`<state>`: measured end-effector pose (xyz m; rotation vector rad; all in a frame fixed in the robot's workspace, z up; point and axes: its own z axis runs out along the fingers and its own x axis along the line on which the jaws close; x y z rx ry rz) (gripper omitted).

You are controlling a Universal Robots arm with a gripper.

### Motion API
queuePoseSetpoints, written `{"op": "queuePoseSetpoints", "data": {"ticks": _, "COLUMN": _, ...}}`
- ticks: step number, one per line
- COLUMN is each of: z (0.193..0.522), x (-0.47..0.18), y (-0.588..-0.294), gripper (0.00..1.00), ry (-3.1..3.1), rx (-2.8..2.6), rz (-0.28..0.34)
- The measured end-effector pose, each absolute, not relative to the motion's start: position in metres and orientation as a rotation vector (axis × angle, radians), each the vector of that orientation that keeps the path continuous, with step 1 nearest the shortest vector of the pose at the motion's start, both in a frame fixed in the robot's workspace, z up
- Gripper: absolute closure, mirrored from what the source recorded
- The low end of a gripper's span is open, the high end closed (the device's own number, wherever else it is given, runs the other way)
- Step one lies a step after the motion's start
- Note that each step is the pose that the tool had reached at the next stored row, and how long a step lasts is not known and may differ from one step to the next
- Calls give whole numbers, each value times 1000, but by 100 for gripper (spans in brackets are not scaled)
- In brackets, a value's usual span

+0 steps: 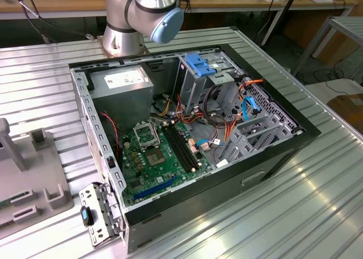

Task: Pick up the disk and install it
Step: 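Pick up the disk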

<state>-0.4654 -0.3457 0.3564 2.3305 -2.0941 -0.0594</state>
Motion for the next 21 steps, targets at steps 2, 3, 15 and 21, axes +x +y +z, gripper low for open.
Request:
{"op": "queuePoseSetpoints", "data": {"ticks": 2, "z": 356, "x": -465, "y": -346, "gripper": 89, "ry": -2094, "rx": 2330, "rz": -59}}
{"op": "queuePoseSetpoints", "data": {"ticks": 3, "z": 356, "x": -465, "y": -346, "gripper": 89, "ry": -2094, "rx": 2330, "rz": -59}}
{"op": "queuePoseSetpoints", "data": {"ticks": 15, "z": 356, "x": -466, "y": -346, "gripper": 58, "ry": -2094, "rx": 2331, "rz": -59}}
{"op": "queuePoseSetpoints", "data": {"ticks": 21, "z": 356, "x": -466, "y": -346, "gripper": 28, "ry": -2094, "rx": 2330, "rz": -59}}
